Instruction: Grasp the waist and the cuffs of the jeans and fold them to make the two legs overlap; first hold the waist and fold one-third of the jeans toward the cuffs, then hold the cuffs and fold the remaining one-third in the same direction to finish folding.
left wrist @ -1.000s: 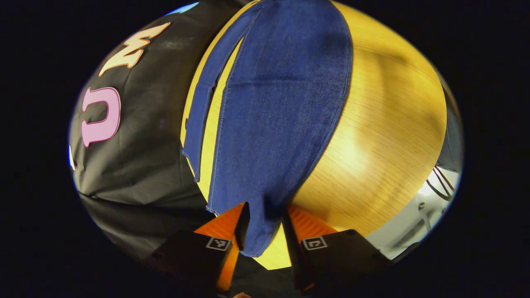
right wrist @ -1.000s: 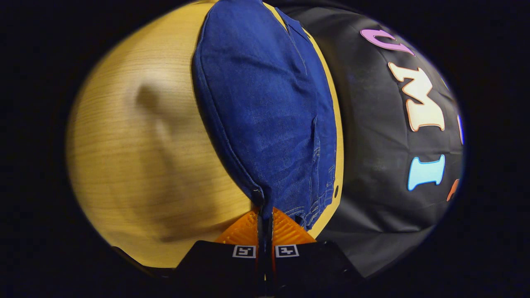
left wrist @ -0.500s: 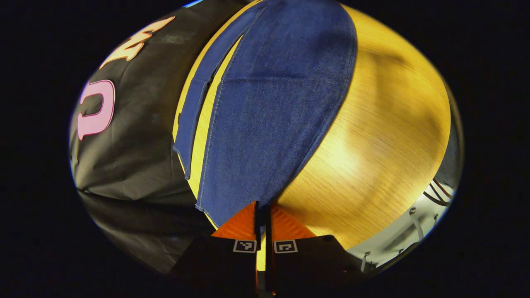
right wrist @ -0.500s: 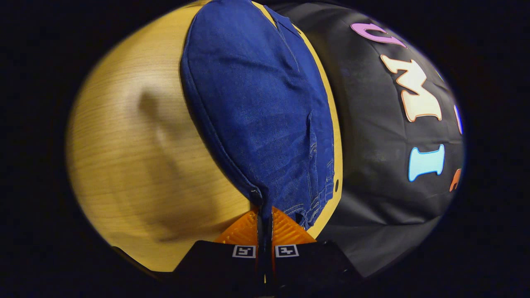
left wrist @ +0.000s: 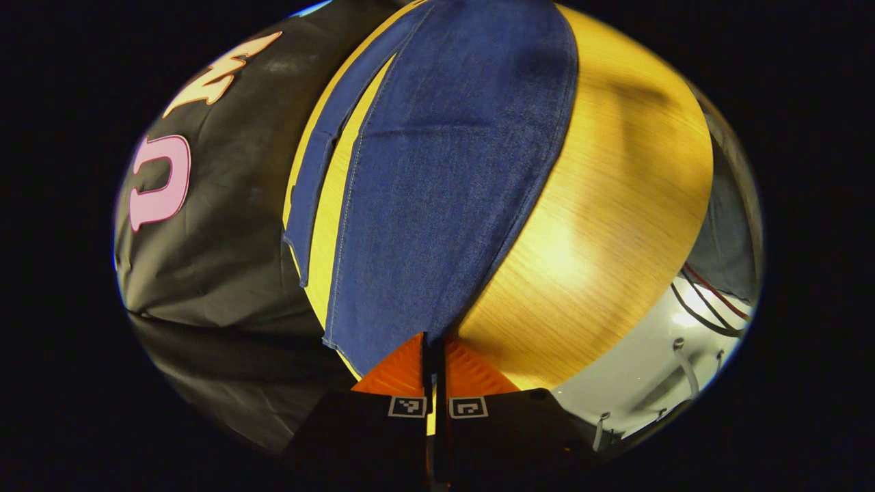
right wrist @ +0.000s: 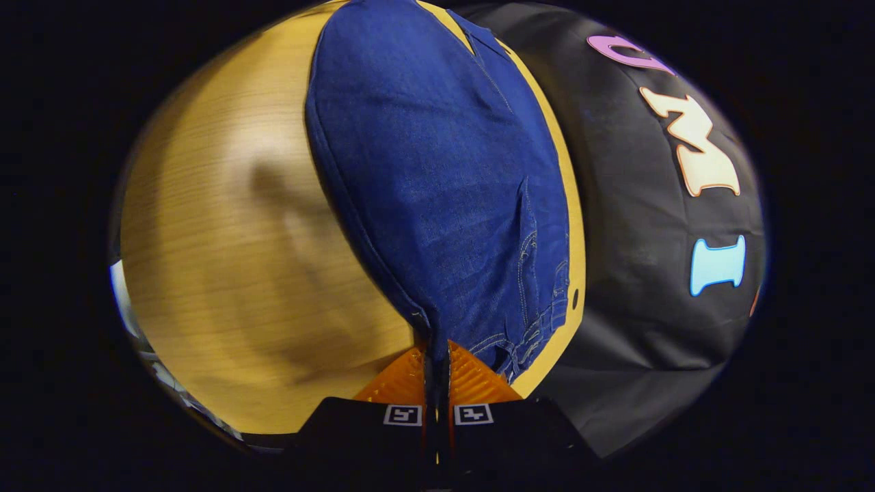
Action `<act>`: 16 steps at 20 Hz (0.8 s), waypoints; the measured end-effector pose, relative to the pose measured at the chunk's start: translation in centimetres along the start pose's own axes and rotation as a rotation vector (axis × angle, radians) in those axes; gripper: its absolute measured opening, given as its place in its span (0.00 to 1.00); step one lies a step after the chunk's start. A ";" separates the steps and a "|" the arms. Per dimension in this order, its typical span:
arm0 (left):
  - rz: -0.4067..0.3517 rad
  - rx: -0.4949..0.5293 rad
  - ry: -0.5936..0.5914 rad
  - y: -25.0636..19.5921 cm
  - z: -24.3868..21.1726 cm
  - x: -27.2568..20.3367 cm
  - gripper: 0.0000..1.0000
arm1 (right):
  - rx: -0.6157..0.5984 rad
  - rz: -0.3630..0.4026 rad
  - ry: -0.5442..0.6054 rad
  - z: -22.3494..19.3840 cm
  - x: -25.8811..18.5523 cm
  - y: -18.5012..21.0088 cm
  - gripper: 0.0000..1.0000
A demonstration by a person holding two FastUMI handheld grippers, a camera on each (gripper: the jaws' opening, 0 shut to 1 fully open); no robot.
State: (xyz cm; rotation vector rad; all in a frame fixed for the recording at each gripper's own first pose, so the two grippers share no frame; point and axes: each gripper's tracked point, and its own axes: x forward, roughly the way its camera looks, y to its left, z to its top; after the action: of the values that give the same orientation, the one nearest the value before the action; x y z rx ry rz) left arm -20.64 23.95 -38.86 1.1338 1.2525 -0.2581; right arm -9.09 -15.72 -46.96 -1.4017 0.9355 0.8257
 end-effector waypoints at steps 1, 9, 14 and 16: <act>-0.008 -0.002 0.003 0.0 -0.1 0.0 0.00 | -0.001 0.013 0.004 -0.3 -0.5 0.6 0.03; -0.042 -0.316 0.031 2.9 0.7 -0.2 0.00 | 0.296 -0.077 -0.016 0.4 -2.8 -2.4 0.03; 0.002 -0.534 0.019 7.9 3.0 -0.1 0.00 | 0.569 -0.206 -0.052 2.7 -3.7 -8.6 0.03; 0.025 -0.583 0.001 9.5 4.2 -1.7 0.00 | 0.654 -0.258 -0.066 3.4 -3.8 -11.3 0.03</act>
State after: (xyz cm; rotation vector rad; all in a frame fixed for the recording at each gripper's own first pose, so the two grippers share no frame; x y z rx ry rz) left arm -12.01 24.46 -32.92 0.6444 1.2051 0.1254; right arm -0.38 -12.35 -38.84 -0.8894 0.8473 0.3188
